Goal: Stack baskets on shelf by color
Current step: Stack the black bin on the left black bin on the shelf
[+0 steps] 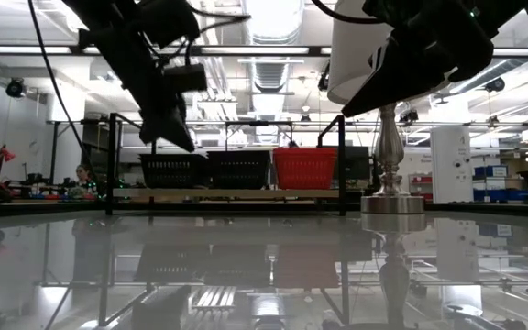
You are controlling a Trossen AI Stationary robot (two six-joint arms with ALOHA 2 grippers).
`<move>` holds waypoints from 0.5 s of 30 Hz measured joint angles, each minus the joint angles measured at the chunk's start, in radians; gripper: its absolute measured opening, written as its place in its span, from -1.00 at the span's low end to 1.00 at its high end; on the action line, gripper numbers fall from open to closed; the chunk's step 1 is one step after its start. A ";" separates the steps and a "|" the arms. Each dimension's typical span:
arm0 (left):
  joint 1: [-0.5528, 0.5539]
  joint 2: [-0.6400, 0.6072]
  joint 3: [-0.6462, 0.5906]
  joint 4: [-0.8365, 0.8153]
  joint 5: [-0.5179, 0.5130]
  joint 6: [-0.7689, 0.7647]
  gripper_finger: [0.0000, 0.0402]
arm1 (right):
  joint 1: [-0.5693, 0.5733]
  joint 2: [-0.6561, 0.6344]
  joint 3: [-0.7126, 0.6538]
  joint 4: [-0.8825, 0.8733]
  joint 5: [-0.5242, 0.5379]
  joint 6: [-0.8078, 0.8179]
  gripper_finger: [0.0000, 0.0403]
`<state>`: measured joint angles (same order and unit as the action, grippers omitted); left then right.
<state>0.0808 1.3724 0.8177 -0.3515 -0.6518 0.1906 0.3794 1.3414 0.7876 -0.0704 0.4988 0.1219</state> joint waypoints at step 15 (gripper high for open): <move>-0.198 -0.309 -0.082 0.357 0.238 0.214 -1.00 | 0.000 -0.005 0.113 -0.227 -0.123 0.337 -0.89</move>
<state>-0.1176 1.0638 0.7362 0.0057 -0.4134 0.4049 0.3790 1.3365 0.9007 -0.2972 0.3761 0.4587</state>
